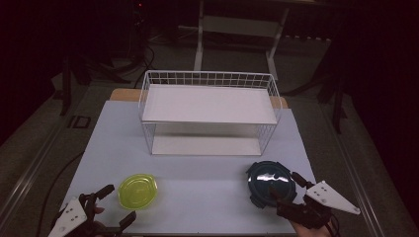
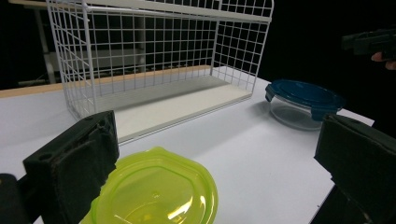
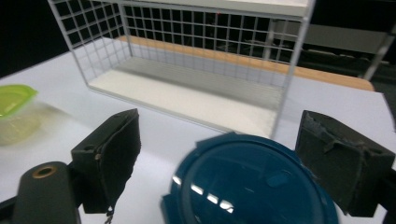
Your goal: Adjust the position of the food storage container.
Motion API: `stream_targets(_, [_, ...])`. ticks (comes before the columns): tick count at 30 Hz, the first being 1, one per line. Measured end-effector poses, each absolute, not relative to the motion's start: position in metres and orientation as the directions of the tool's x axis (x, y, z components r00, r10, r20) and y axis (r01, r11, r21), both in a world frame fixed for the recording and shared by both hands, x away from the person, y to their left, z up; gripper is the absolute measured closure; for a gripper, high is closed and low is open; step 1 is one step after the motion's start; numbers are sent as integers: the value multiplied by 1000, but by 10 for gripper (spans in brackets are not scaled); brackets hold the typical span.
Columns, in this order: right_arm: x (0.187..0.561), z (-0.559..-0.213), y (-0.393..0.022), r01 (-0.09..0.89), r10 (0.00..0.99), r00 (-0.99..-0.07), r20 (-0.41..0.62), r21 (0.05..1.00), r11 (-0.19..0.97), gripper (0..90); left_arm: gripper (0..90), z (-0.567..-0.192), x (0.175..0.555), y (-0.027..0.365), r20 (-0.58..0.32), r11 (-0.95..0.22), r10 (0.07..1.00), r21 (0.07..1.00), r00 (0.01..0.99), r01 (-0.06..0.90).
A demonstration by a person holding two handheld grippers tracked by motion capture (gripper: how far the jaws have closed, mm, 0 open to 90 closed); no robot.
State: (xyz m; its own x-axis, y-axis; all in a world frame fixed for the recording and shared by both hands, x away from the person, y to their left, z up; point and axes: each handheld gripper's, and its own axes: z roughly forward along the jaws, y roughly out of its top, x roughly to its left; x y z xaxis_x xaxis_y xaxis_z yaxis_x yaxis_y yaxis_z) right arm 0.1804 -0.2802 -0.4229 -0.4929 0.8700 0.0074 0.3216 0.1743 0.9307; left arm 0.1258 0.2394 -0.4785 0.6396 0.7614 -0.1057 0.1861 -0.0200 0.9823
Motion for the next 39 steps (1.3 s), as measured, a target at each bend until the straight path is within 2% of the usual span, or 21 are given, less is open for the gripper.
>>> stream_targets(5, [180,-426,-288,357,869,-496,10,914,192,235,0,-479,126,240,-108,-17,761,982,639,186])
stream_targets(6, [179,-428,-293,375,874,-486,-1,903,210,328,0,-479,126,239,-108,-18,761,982,640,187])
stream_targets(8, [177,-432,-297,383,883,-468,-30,894,233,375,0,-479,126,239,-106,-21,760,982,641,187])
stream_targets(10, [175,-436,-302,405,888,-460,-18,885,228,476,0,-479,126,239,-107,-19,760,982,641,187])
stream_targets(11, [175,-436,-302,405,888,-460,-18,885,228,476,0,-479,127,239,-108,-18,760,982,641,186])
stream_targets(13, [172,-443,-310,428,900,-436,-23,874,229,571,0,-479,127,240,-108,-19,760,982,641,187])
stream_targets(14, [172,-443,-310,428,900,-436,-23,874,229,571,0,-479,127,240,-108,-19,760,982,641,187])
stream_targets(15, [169,-449,-316,452,908,-419,-20,863,227,649,0,-479,127,239,-106,-20,760,982,641,187])
stream_targets(17, [168,-454,-320,474,910,-414,-19,849,233,728,0,-479,127,239,-106,-22,760,982,641,189])
stream_targets(22, [167,-469,-328,527,923,-384,-2,821,221,864,0,-479,127,239,-106,-22,760,982,641,188])
stream_targets(25, [168,-475,-333,547,931,-366,-2,808,217,895,0,-479,127,239,-105,-23,760,982,642,188])
stream_targets(39, [182,-490,-342,585,936,-351,-8,779,226,899,0,-478,127,239,-106,-22,760,982,642,188])
